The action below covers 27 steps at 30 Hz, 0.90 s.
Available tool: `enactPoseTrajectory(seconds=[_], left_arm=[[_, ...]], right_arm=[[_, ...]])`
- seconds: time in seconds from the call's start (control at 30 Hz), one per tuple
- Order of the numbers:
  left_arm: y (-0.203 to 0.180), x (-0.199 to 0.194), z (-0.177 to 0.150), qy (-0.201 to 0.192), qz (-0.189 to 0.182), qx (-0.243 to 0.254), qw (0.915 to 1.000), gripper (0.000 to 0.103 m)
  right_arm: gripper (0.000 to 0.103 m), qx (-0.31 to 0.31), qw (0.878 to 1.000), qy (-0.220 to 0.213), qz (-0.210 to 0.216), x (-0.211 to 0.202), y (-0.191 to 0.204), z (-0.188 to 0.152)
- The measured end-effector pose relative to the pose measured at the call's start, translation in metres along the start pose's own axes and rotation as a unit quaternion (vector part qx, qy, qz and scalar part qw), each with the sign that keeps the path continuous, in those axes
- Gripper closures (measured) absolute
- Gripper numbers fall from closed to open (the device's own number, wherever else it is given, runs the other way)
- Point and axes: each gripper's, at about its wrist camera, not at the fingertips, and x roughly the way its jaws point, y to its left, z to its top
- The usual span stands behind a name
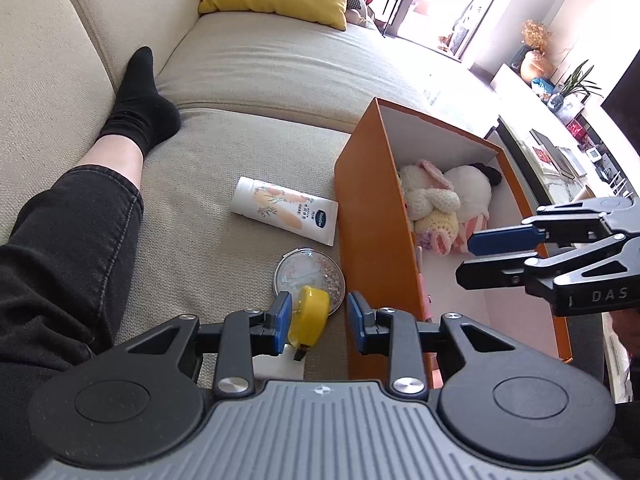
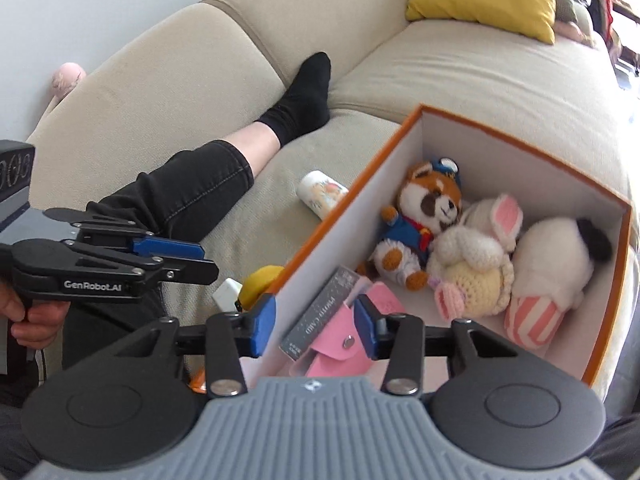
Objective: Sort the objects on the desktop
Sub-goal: 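Move the left tool to the yellow tape measure and grasp it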
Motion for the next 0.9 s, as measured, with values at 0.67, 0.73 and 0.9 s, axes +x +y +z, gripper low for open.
enactPoseTrajectory(seconds=[0.67, 0.73, 0.9], left_arm=[[0.003, 0.059, 0.004, 0.084, -0.022, 0.064, 0.9942, 0.049], [0.003, 0.066, 0.002, 0.093, -0.023, 0.064, 0.9934, 0.054], [0.006, 0.077, 0.001, 0.099, -0.03, 0.054, 0.9932, 0.075]], right_arm=[[0.068, -0.233, 0.959, 0.149, -0.064, 0.103, 0.044, 0.083], [0.068, -0.239, 0.955, 0.161, -0.063, 0.111, 0.044, 0.085], [0.068, -0.239, 0.951, 0.187, -0.06, 0.129, 0.043, 0.09]])
